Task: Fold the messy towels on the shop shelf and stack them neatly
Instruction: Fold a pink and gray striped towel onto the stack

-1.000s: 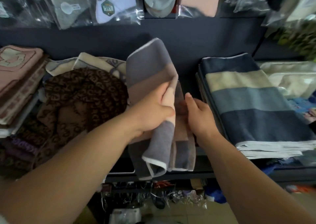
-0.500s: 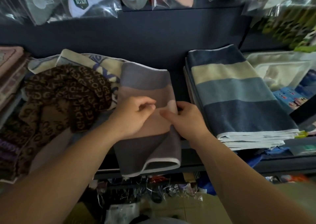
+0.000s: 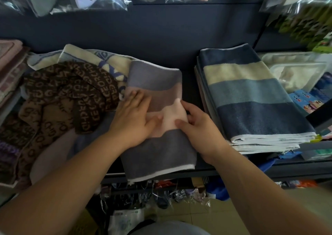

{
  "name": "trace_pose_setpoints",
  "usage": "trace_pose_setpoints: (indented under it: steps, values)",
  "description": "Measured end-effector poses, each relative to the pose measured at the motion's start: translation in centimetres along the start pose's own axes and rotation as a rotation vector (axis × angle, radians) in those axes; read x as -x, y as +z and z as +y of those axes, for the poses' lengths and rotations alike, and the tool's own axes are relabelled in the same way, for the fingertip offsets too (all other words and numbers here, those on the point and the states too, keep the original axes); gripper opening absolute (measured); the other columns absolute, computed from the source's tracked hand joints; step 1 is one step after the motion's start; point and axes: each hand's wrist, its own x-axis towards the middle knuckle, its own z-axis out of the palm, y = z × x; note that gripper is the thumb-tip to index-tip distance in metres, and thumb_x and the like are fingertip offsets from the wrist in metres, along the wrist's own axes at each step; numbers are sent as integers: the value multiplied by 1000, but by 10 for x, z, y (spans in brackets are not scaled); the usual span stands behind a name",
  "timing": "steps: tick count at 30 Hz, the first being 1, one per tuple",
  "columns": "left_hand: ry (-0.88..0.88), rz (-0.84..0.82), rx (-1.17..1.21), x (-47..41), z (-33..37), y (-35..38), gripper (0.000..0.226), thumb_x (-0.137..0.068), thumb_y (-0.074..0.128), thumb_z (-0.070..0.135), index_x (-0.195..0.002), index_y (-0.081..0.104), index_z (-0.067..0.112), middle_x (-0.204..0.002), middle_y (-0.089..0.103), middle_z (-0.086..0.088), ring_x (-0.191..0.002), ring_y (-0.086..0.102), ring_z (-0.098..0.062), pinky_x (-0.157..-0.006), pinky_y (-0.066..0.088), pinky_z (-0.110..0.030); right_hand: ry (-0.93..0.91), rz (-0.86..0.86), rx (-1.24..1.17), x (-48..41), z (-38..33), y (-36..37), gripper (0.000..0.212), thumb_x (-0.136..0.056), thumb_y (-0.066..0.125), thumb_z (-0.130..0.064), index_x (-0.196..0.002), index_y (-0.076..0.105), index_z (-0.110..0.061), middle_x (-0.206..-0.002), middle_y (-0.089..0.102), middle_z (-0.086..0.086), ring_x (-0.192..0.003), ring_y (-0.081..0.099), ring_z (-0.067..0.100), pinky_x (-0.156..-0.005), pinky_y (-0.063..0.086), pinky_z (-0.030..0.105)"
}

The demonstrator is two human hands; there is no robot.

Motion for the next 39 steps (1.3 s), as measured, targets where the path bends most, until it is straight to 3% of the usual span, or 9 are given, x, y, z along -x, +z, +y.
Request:
trace_pose_setpoints:
  steps: [6, 9, 12, 17, 22, 25, 29, 34, 39]
  values:
    - [-160, 220, 64, -6, -19, -9, 82, -83, 69, 54, -146, 39, 13, -142, 45, -14, -122, 48, -35, -95, 45, -44, 45, -56, 346, 4, -3, -8, 82, -84, 67, -15, -156, 28, -26, -128, 58, -6, -112, 58, 15, -86, 52, 27]
    - [-212, 156, 341, -11, -22, -12, 57, -84, 75, 41, -129, 52, 14, -114, 64, -7, -100, 63, -25, -79, 53, -36, 76, -53, 381, 0, -11, -10, 91, -86, 70, -23, -159, 17, -22, -134, 56, -1, -117, 56, 16, -87, 49, 27]
    - [-229, 54, 528, -5, -25, -19, 32, -83, 76, 29, -109, 63, 16, -97, 69, -2, -88, 67, -20, -79, 59, -44, 39, 101, 403, -8, -13, -7, 91, -87, 70, -41, -160, 18, -25, -124, 62, 0, -112, 59, 16, -78, 48, 23]
    - [-253, -187, 553, 20, -34, -38, 29, -80, 76, 19, -102, 57, 23, -91, 67, -4, -73, 68, -24, -50, 59, -38, 23, 144, 335, -29, -16, 2, 77, -89, 69, -43, -155, 32, -28, -101, 60, -11, -88, 57, 2, -66, 43, 16]
    - [-315, 126, 588, 0, -42, -44, 73, -78, 79, 40, -140, 42, 26, -122, 63, 2, -105, 64, -19, -85, 56, -38, 10, 200, 307, -52, -23, 14, 71, -92, 67, -39, -153, 36, -22, -91, 58, -12, -83, 57, 2, -65, 44, 19]
    - [-301, 221, 584, -23, -41, -45, 87, -83, 75, 44, -155, 28, 30, -148, 51, -5, -131, 52, -26, -108, 43, -35, 11, 250, 353, -72, -28, 19, 70, -93, 65, -40, -153, 38, -16, -118, 66, 1, -109, 62, 20, -87, 49, 30]
    - [-268, 255, 451, -44, -42, -44, 43, -93, 65, 36, -133, 56, 22, -128, 65, -9, -120, 59, -31, -96, 46, -31, 40, 276, 372, -101, -29, 26, 59, -98, 60, -31, -151, 43, -11, -143, 57, 11, -132, 52, 27, -102, 41, 28]
    - [-266, 397, 439, -44, -57, -48, 25, -93, 64, 25, -115, 64, 13, -116, 69, -8, -110, 62, -29, -82, 43, -27, -32, 324, 346, -114, -26, 36, 36, -93, 66, -23, -127, 69, -14, -118, 72, 5, -112, 65, 21, -90, 47, 24]
    - [-219, 384, 236, -43, -71, -49, 24, -92, 66, 26, -111, 56, 14, -105, 68, -17, -98, 63, -38, -74, 43, -34, -18, 298, 482, -115, -21, 40, 36, -86, 77, -27, -120, 68, -19, -94, 68, -2, -94, 65, 17, -79, 43, 21]
